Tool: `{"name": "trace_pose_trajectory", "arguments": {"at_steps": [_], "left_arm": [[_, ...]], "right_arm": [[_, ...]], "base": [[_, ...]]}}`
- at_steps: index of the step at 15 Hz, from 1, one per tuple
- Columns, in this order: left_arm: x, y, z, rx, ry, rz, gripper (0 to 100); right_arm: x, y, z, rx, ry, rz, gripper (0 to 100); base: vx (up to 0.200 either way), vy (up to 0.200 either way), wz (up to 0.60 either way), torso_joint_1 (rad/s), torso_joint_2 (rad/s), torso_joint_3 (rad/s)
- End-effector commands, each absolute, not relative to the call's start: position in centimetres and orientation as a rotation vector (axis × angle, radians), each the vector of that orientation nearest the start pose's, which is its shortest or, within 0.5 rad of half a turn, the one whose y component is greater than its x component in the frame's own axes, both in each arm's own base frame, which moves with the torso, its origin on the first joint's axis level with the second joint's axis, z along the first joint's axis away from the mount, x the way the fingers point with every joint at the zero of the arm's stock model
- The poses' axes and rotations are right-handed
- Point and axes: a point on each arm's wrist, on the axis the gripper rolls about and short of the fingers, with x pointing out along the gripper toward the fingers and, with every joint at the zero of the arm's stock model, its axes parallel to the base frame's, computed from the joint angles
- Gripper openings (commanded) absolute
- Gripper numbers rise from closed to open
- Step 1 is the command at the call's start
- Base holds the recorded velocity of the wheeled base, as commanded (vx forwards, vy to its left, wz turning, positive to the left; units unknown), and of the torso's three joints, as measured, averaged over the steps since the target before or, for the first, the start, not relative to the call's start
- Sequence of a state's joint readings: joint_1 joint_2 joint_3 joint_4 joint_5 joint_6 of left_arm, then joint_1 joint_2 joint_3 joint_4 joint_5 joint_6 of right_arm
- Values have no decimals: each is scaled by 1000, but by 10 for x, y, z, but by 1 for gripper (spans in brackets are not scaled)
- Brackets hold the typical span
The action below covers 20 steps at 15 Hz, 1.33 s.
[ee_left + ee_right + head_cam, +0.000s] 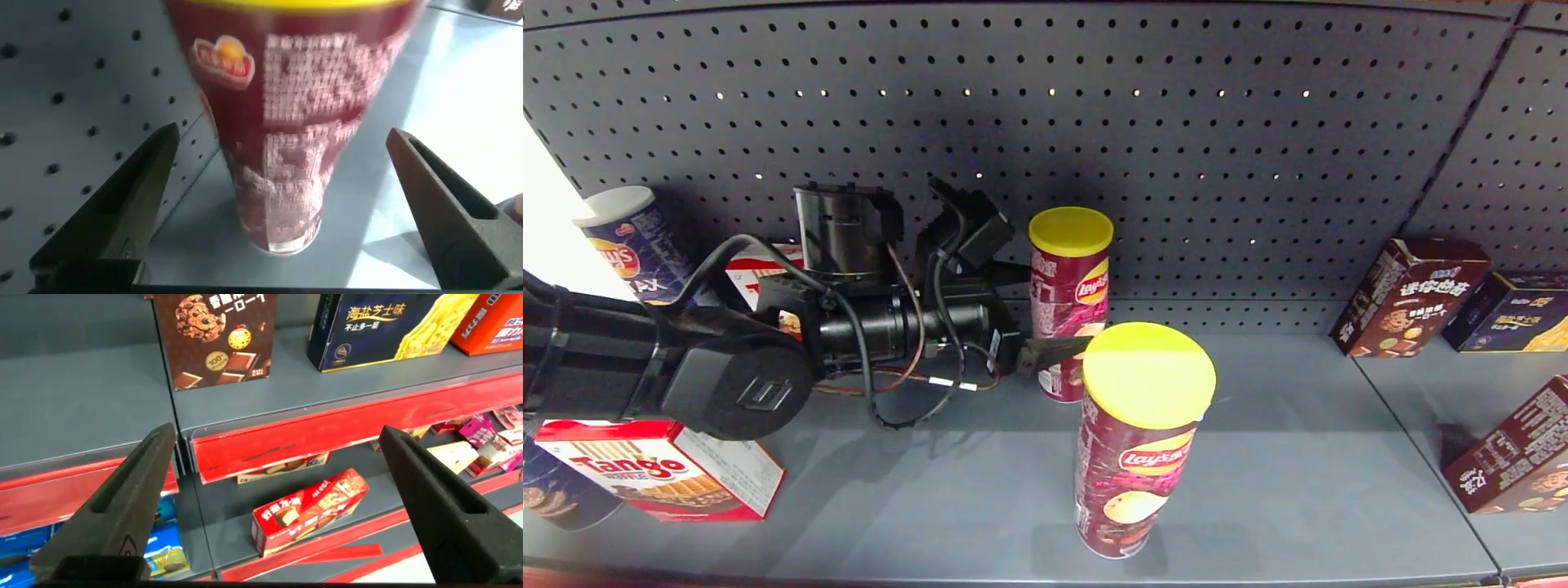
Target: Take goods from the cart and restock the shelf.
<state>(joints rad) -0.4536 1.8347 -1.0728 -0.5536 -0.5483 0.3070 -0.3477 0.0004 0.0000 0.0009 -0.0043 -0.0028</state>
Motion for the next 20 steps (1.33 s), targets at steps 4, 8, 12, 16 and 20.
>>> {"name": "trace_pose_trajectory", "arguments": {"at_steps": [4,8,12,16,20], "left_arm": [[285,-147,184,292,138,-878,100],[286,-146,178,314,168,-755,100],[296,-155,173,316,180,-726,100],[307,-165,173,310,177,-709,100],[311,-163,172,310,179,-675,100]], "right_arm": [[-21,8,75,-3,1,-351,100],[-21,8,75,-3,2,-353,100],[-21,8,75,-3,1,-353,100],[-21,8,75,-3,2,-353,100],[-21,8,75,-3,1,-351,100]], "base": [[0,0,0,0,0,0],[0,0,0,0,0,0],[0,0,0,0,0,0],[0,0,0,0,0,0],[0,0,0,0,0,0]]}}
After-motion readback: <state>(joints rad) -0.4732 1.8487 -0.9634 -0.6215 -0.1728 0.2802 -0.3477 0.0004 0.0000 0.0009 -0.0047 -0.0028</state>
